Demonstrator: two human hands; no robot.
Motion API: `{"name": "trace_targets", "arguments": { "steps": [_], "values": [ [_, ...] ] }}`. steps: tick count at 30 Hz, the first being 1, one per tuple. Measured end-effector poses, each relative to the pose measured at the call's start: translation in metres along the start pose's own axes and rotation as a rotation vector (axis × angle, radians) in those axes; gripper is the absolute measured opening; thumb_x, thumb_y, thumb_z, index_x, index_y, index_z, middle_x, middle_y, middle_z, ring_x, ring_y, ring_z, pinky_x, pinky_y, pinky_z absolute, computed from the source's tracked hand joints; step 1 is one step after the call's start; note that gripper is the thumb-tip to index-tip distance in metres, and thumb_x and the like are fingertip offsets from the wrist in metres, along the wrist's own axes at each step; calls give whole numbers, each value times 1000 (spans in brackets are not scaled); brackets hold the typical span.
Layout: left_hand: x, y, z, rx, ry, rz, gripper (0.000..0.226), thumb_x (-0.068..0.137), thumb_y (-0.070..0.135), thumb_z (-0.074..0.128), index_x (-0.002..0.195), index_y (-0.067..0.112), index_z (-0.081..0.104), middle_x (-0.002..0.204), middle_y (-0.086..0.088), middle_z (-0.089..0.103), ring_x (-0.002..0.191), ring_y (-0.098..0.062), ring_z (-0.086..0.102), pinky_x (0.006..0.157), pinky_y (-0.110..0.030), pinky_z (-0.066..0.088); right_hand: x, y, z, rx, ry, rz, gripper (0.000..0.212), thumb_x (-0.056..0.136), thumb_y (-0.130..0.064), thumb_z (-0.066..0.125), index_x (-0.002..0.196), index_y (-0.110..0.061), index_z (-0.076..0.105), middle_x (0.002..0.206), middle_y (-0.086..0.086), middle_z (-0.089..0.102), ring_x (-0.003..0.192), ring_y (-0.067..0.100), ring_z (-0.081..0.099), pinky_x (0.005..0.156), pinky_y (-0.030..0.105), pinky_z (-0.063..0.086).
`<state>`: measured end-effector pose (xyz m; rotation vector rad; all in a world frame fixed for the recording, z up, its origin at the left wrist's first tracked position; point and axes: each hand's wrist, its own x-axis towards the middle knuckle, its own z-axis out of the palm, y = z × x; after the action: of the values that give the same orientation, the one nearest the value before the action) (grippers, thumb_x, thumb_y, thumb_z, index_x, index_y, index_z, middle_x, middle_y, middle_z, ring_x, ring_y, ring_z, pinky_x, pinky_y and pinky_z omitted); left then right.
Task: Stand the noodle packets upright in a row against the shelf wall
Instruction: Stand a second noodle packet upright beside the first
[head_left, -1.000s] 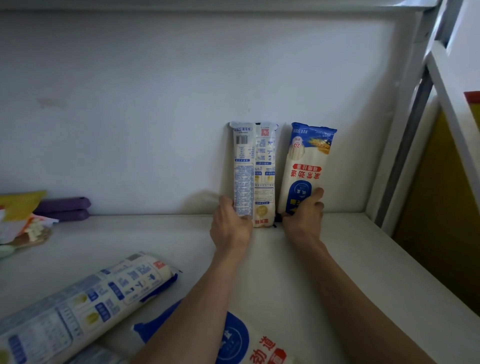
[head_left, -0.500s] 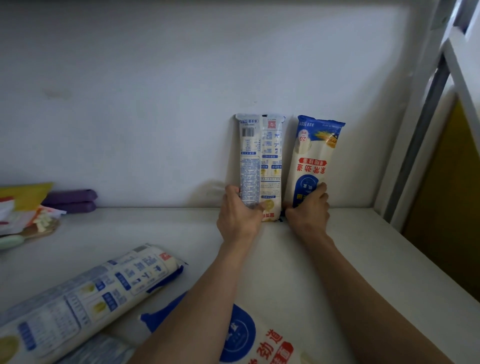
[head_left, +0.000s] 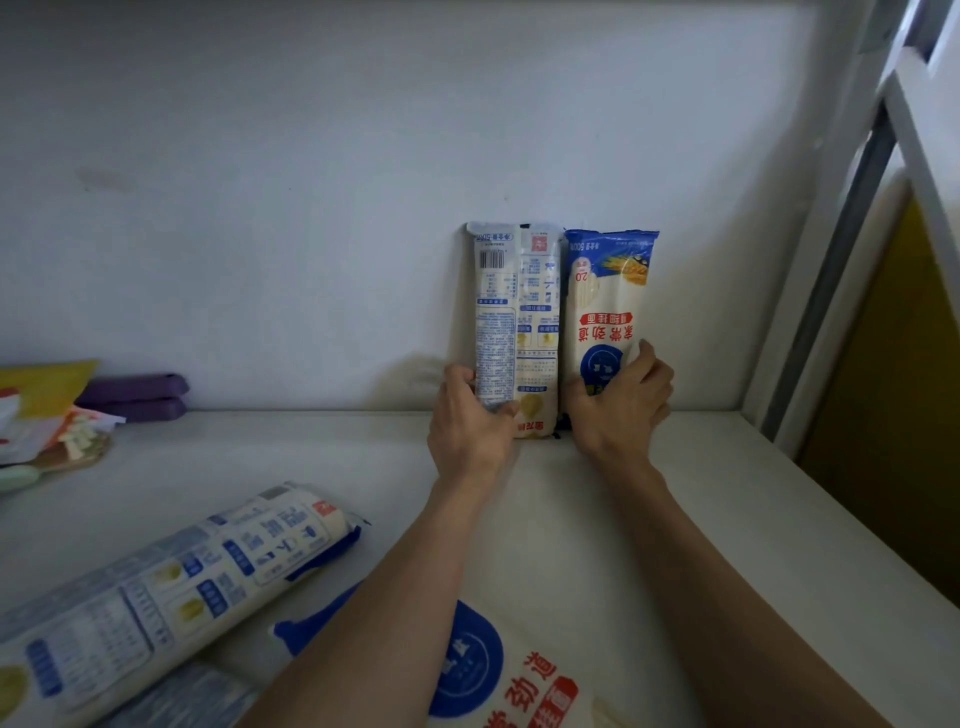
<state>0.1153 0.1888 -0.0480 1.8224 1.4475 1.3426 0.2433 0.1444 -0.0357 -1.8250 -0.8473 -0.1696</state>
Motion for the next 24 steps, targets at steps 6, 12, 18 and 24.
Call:
{"name": "trace_targets", "arguments": {
  "steps": [6, 12, 18, 24],
  "values": [
    [0, -1, -1, -40, -8, 4, 40, 79, 25, 75, 107, 19, 48, 108, -1, 65, 94, -22, 64, 74, -32, 49, 1, -4, 2, 77, -13, -21, 73, 86, -24, 69, 144, -9, 28, 140, 16, 33, 131, 31, 37, 105, 42, 40],
    [-1, -1, -1, 6, -24, -18, 42, 81, 30, 74, 110, 18, 47, 112, 1, 63, 99, -22, 62, 76, -35, 48, 2, 2, 0, 81, 10, -36, 78, 80, -23, 75, 142, -9, 29, 139, 16, 35, 130, 31, 38, 105, 42, 41],
    [1, -4, 0, 48, -26, -12, 41, 81, 30, 73, 111, 18, 47, 112, 1, 64, 99, -22, 63, 74, -33, 46, 5, 5, -3, 95, -18, 4, 91, 75, -29, 78, 145, -6, 24, 141, 18, 34, 132, 32, 33, 106, 44, 38],
    [0, -7, -3, 27, -62, -37, 39, 81, 30, 73, 110, 18, 50, 112, 2, 65, 99, -20, 63, 73, -31, 45, 5, 7, -8, 117, -102, 84, 98, 75, -29, 78, 148, -6, 16, 144, 17, 30, 135, 33, 29, 108, 45, 35]
  ]
}}
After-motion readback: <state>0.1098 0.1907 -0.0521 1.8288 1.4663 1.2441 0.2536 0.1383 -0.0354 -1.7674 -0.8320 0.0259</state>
